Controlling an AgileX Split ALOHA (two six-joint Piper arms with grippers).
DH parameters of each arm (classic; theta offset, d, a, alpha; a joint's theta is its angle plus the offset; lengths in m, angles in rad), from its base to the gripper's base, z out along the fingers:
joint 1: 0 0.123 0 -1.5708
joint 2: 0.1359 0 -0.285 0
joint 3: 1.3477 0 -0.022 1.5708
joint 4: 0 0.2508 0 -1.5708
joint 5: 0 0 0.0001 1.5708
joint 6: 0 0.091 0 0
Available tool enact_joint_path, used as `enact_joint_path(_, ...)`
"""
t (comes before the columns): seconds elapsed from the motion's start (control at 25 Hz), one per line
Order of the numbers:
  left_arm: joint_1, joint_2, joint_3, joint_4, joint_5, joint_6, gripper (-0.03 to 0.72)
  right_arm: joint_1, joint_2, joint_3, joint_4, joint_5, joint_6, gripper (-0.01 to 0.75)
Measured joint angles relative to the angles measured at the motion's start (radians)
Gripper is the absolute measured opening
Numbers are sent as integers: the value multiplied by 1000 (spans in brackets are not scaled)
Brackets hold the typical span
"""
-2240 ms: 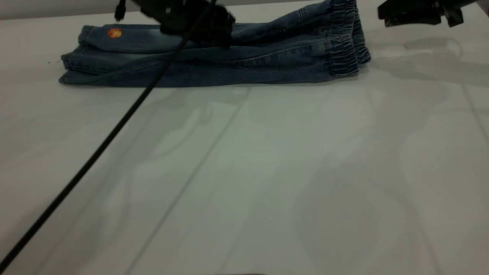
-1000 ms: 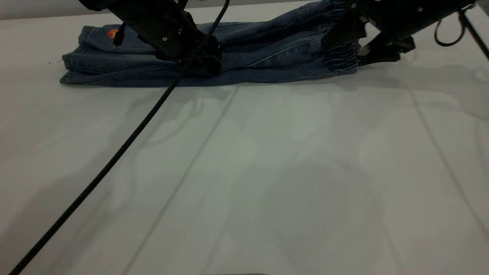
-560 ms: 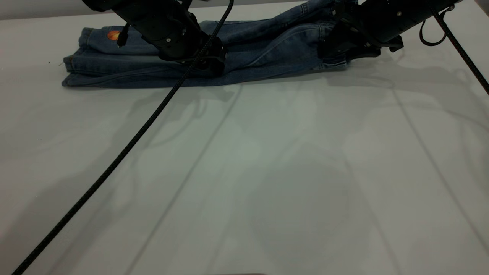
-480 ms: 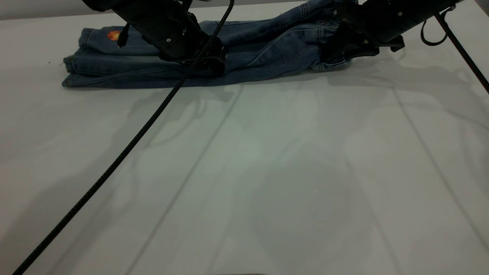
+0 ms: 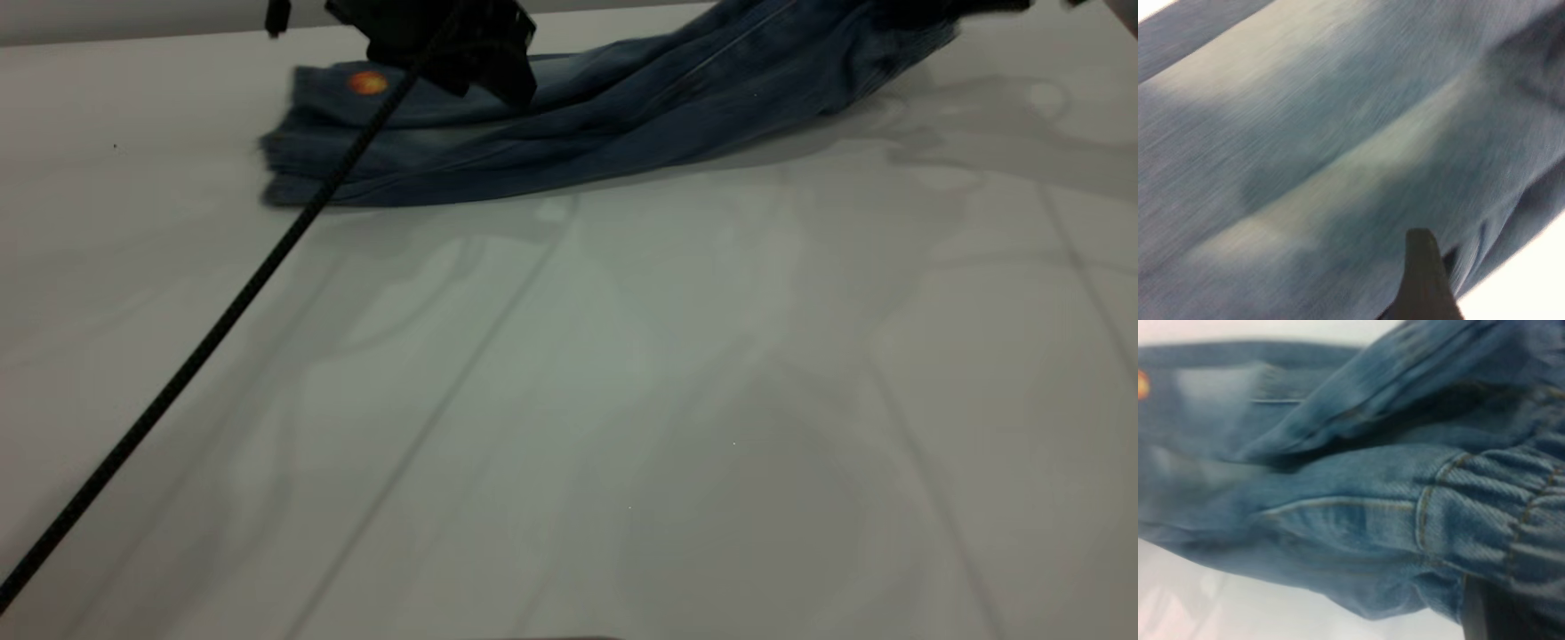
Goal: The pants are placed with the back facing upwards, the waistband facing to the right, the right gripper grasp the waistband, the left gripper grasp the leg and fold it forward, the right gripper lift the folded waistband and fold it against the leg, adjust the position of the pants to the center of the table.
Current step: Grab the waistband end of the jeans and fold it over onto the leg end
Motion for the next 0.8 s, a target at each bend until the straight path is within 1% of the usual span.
enact_joint_path(0.12,17,-6,-7,19,13,0,455,-11,-35,0,-27,35,7,33)
enact_joint_path(0.32,98,3,-7,26,3,0,455,-3,-70,0,-30,105,8,33)
enact_joint_path(0.48,144,48,-9,25,-8,0,455,8,-78,0,-28,139,8,33)
enact_joint_path(0.68,147,116,-9,20,-17,-1,455,24,-78,0,-8,169,-2,33)
enact_joint_path(0.8,147,137,-12,-4,-26,-1,455,47,-79,0,25,185,-23,33)
